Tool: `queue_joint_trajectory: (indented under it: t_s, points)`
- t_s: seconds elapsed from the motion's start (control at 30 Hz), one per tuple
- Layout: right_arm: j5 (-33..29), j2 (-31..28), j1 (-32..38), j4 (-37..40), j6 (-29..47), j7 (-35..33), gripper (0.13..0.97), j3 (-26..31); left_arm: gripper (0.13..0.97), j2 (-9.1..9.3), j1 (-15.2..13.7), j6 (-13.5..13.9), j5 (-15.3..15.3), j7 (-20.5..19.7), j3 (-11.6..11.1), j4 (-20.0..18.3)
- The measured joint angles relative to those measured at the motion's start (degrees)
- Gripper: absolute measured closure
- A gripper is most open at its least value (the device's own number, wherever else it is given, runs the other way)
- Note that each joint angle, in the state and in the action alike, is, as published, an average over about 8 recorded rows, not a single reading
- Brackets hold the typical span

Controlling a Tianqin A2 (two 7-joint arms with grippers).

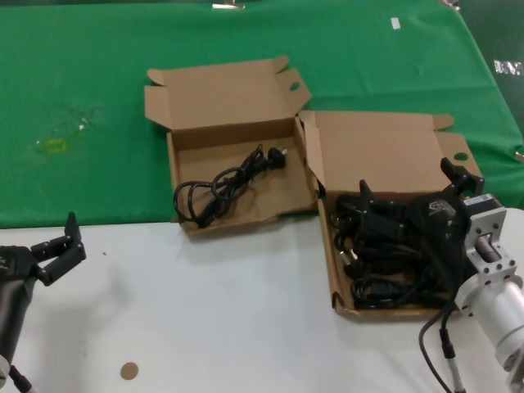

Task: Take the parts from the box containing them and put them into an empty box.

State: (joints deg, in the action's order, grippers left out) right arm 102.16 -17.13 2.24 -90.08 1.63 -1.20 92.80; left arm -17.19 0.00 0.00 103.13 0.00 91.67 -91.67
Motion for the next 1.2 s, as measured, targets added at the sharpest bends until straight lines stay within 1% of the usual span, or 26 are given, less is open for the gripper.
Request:
queue_joint_trajectory:
  t_s: [1.2]
  points:
    - [0.0, 0.0, 0.0, 0.0, 0.0, 0.0, 0.129, 0.0, 0.132, 0.0, 0.0, 0.0, 0.0, 0.0, 0.0, 0.0]
